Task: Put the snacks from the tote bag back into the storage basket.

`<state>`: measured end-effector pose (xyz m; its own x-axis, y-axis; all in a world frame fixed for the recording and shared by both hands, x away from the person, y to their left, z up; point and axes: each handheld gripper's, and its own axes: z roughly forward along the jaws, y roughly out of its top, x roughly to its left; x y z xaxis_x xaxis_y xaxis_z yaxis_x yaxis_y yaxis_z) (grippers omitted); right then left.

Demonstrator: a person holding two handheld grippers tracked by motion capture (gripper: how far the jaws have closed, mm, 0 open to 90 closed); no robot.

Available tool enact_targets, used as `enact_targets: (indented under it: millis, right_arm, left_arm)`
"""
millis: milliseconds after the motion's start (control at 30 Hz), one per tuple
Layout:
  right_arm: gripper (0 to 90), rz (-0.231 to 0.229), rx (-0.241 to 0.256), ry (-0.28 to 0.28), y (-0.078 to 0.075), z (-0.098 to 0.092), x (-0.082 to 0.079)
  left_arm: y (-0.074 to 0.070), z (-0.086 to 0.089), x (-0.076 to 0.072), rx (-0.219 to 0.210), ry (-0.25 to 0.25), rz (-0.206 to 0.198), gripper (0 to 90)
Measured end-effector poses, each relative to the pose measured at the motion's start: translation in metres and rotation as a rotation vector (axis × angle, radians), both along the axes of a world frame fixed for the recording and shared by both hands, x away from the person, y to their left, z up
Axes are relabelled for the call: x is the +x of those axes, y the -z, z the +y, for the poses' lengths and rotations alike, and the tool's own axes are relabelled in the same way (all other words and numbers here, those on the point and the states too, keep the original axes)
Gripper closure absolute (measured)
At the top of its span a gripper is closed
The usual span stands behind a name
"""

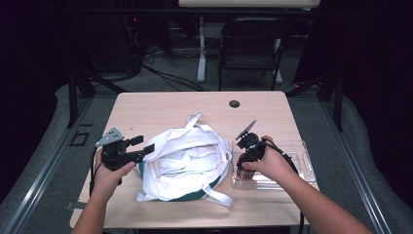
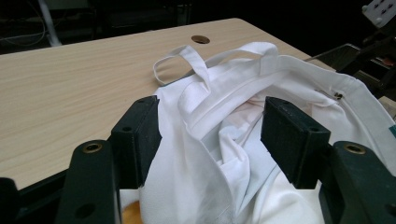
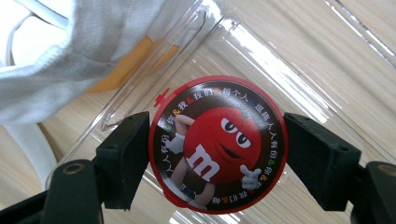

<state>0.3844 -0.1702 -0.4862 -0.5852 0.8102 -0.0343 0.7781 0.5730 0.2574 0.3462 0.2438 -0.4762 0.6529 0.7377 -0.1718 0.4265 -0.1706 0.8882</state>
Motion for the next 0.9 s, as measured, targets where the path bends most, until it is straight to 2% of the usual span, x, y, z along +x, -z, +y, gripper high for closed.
enact_targets:
  millis: [500,733,833,900]
  right_arm:
    - [25.2,-0.016,0.001,-0.006,-0.007,-0.001,-0.001]
    - [25.3,-0.019,0.018,-0.002,-0.014,-0.002,-0.002]
    - [25.4,-0.012,-0.001,-0.012,-0.018,-0.002,-0.002]
    - [25.4,-0.025,0.019,0.001,-0.017,-0.001,-0.003]
  left_arm:
    - [0.0,0.0,0.0,-0.002,0.001,0.0,37.4]
    - [0.0,0.0,-0.001,-0.001,0.003,-0.001,37.4]
    - [-0.001,0.001,-0.001,-0.006,0.002,-0.003,37.4]
    - [-0.001,0.001,-0.001,-0.01,0.001,-0.006,37.4]
